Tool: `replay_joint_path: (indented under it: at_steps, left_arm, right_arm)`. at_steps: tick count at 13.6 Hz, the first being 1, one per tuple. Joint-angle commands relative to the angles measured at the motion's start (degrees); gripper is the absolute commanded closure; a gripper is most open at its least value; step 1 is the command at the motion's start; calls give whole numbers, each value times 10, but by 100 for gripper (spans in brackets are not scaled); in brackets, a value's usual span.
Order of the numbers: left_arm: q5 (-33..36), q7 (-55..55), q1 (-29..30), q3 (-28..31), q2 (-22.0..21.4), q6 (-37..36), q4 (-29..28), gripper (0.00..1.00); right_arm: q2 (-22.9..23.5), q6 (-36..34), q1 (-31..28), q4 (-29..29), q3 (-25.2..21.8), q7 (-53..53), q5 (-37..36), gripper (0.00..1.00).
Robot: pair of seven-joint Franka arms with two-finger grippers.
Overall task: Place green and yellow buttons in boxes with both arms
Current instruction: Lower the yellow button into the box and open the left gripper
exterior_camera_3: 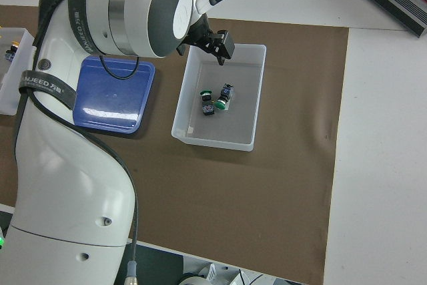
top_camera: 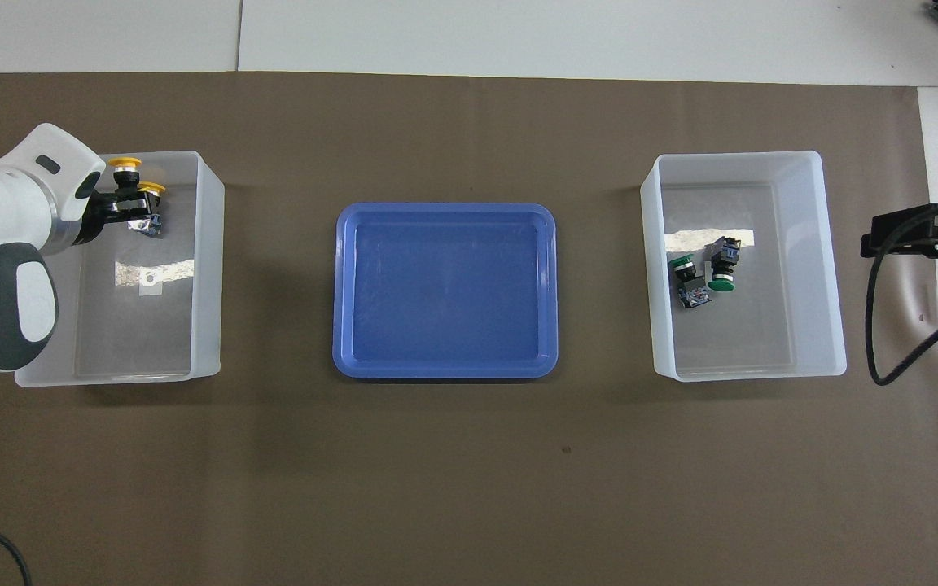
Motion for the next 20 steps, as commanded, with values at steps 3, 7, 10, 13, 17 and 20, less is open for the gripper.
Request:
replay_joint_path:
  at_steps: [3,7,10,13,17,20]
  left_arm:
    - [-4,11,4,-6,52,56,-3,100]
    - [-5,11,10,-6,90,76,1,100]
    - [-5,11,13,-6,101,73,0,73]
    - [-5,10,17,-6,101,72,-2,0]
    - [-5,12,13,-6,89,68,8,0]
    - [-4,39,8,-6,48,41,7,0]
  right_arm:
    - [-4,-9,-56,-4,48,-3,12,0]
    - [-7,-9,-18,-9,4,-8,9,0]
    - [-11,-14,-17,-16,4,-8,9,0]
    - [-11,-20,-13,-15,6,-11,4,0]
    - [-12,-17,-14,-16,6,-8,12,0]
    - [-12,-19,-12,-16,7,-9,12,0]
